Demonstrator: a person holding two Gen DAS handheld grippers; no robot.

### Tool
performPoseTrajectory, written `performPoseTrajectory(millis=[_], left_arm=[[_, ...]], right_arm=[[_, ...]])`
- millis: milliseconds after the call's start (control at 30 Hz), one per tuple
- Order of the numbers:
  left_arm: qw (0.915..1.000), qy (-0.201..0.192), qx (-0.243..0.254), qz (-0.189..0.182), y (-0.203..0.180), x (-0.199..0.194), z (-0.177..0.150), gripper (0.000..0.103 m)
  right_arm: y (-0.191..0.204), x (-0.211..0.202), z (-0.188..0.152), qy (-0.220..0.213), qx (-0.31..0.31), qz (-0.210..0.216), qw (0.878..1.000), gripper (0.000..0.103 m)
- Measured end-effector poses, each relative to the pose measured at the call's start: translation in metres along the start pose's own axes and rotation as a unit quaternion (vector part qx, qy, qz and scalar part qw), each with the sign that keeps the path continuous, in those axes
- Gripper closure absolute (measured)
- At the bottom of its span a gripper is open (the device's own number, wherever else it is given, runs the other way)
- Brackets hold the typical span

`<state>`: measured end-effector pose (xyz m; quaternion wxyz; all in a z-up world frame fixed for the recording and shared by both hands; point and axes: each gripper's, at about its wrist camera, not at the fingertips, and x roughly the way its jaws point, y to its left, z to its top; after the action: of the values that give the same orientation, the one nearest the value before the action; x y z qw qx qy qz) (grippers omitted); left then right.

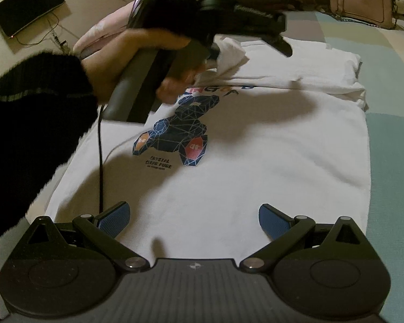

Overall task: Fold clothes
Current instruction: 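Carry the held sleeve across the sweatshirt chest with the left gripper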

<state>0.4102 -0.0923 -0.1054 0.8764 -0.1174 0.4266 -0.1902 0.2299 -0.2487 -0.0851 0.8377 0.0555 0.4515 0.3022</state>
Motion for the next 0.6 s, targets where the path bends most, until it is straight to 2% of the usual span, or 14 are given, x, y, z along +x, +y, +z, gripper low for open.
performPoseTrajectory(millis=[133,200,333,433,600], left_arm=[[0.9968,0.001,-0.054,-0.059,0.018,-0.024,-0.012,0.002],[0.9959,-0.005,-0.058,-0.069,0.025,-0.043,-0.015,0.002],[0.9962,-0.028,-0.058,-0.059,0.042,-0.079,-0.012,0.001],[0.9947,-0.042,-0.088,-0.034,0.064,-0.091,-0.01,0.001],[0.989,-0.038,-0.142,-0.021,0.089,-0.075,-0.01,0.001]], right_arm=[[-0.004,-0.001,0.0,-0.004,0.008,-0.003,1.0,0.0],[-0.005,-0.001,0.0,-0.006,0.011,-0.005,1.0,0.0],[-0.008,-0.003,0.001,-0.011,0.017,-0.003,1.0,0.0],[-0.007,-0.002,0.0,-0.013,0.017,-0.004,1.0,0.0],[-0.006,0.0,0.0,-0.01,0.016,-0.005,1.0,0.0]])
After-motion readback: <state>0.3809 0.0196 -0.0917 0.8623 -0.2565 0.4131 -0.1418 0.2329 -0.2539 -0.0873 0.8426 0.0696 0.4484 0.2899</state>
